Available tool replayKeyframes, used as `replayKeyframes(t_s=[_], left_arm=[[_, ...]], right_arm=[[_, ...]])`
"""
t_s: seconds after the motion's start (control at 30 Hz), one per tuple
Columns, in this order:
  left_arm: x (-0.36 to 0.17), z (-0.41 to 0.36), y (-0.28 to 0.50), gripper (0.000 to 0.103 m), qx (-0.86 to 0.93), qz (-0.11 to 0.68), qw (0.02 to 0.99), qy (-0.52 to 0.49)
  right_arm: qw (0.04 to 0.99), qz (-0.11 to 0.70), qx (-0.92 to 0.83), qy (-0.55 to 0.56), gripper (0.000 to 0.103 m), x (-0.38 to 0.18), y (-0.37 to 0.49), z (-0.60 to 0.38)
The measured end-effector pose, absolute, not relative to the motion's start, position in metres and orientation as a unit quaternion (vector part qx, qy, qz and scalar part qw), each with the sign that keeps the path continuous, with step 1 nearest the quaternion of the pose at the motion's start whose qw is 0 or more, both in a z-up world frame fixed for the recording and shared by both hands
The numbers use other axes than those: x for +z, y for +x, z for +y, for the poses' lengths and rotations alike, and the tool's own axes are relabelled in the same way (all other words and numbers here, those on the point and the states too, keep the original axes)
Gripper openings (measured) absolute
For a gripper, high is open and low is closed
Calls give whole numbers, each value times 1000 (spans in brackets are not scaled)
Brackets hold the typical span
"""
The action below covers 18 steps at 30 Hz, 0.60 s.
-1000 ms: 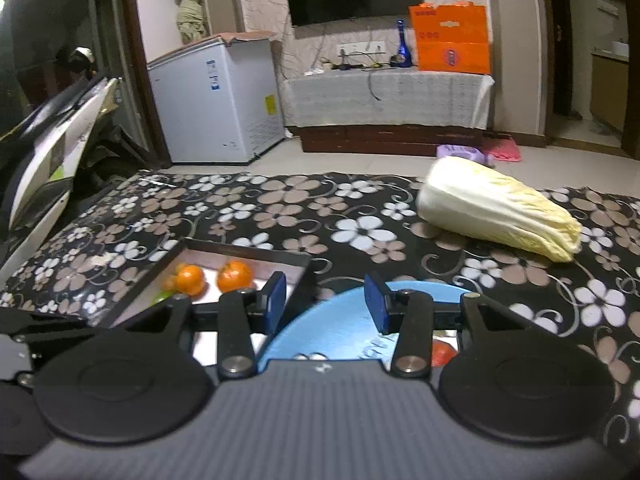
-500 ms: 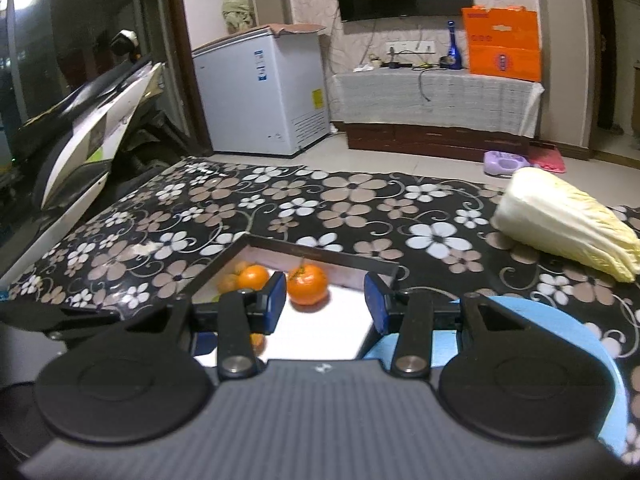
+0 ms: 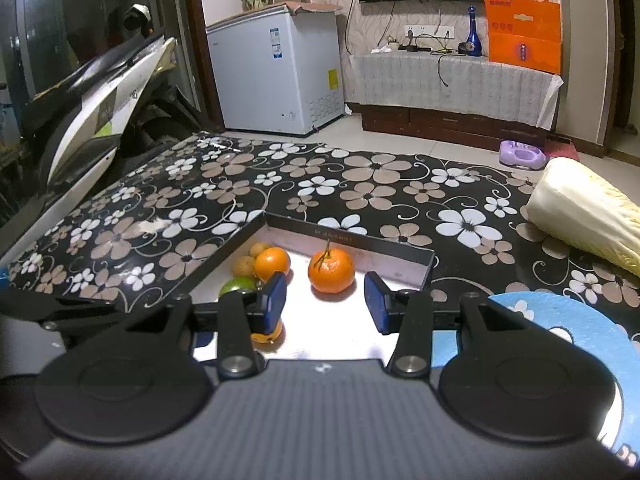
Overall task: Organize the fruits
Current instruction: 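Move both open grippers back over the white fruit tray, then grasp the orange tangerine in the tray with the right gripper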
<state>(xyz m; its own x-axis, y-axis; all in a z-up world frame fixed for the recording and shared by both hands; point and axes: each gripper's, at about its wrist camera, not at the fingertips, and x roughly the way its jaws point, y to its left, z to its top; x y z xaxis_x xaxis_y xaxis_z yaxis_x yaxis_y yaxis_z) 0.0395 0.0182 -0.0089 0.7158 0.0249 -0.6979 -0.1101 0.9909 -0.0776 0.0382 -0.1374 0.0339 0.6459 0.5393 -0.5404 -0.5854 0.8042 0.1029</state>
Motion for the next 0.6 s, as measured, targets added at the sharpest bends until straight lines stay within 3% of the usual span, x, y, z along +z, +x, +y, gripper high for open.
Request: replayKeyframes(t_s=[0.6], left_arm=[[-25, 27, 18, 44, 15, 395, 918, -40]], right_arm=[[867, 332, 359, -96, 45, 14, 42, -90]])
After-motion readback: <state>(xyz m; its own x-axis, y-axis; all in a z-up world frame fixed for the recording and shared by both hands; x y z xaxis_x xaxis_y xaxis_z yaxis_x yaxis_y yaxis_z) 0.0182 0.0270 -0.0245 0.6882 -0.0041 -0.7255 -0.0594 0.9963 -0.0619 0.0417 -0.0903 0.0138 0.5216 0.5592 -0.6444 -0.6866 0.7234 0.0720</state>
